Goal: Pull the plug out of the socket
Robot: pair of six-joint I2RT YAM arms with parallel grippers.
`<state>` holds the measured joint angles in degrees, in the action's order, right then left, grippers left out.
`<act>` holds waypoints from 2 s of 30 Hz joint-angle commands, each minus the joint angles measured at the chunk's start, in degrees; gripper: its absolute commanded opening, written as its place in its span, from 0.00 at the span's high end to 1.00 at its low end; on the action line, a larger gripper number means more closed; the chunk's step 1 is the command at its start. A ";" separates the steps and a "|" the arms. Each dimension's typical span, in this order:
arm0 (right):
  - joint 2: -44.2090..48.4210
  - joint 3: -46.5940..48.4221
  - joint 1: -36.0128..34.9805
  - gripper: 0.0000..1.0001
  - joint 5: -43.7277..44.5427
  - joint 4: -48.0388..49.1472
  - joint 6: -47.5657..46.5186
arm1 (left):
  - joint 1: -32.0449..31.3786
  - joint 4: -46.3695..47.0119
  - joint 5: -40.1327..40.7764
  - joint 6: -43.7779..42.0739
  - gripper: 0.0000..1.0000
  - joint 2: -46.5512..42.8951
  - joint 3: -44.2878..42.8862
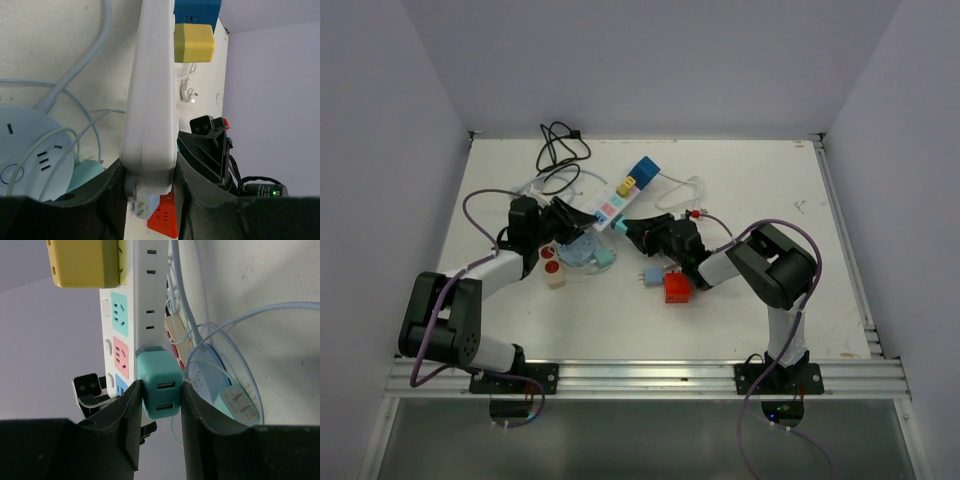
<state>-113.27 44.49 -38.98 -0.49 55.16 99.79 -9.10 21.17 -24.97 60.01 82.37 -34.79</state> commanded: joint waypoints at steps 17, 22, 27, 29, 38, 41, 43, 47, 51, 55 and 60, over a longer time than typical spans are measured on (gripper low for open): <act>11.67 -5.55 2.77 1.00 2.78 0.15 -2.40 | 5.76 8.45 -2.62 8.46 1.00 -0.63 2.00; 12.90 -7.22 3.21 1.00 3.30 2.06 -4.25 | 9.10 12.22 -4.12 12.14 1.00 0.25 3.40; 13.34 -7.14 3.21 1.00 2.61 3.99 -8.10 | 9.10 14.86 -3.68 14.69 1.00 2.35 4.72; 13.25 -6.17 3.30 1.00 0.77 4.26 -10.30 | 10.59 15.65 -3.68 15.05 1.00 3.41 4.64; 12.99 -5.82 2.95 1.00 -4.87 -4.94 -17.61 | 10.77 17.15 -1.93 17.42 1.00 6.14 4.02; 11.59 -6.43 2.07 1.00 -4.69 -5.15 -18.14 | 10.69 17.77 -1.66 18.30 1.00 5.79 4.02; 10.45 -6.70 2.07 1.00 -5.48 -5.06 -18.49 | 10.77 17.33 -1.48 18.39 1.00 5.26 3.41; 11.14 -6.43 2.07 1.00 -7.33 -7.68 -19.63 | 10.69 14.69 -0.35 16.11 1.00 4.82 1.83; 15.79 -7.04 2.33 1.00 -7.16 -13.92 -22.26 | 10.77 12.59 -0.08 14.00 1.00 4.91 0.69; 20.80 -8.36 3.03 1.00 -6.54 -17.10 -23.32 | 10.69 12.05 0.54 12.94 1.00 4.47 1.12; 24.68 -11.09 6.54 1.00 -6.01 -15.26 -20.86 | 10.77 12.23 1.06 12.15 1.00 4.12 2.00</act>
<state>-92.47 34.81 -36.62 -7.49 40.69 80.99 -1.67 31.29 -34.30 74.85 88.14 -30.76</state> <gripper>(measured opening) 0.318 0.392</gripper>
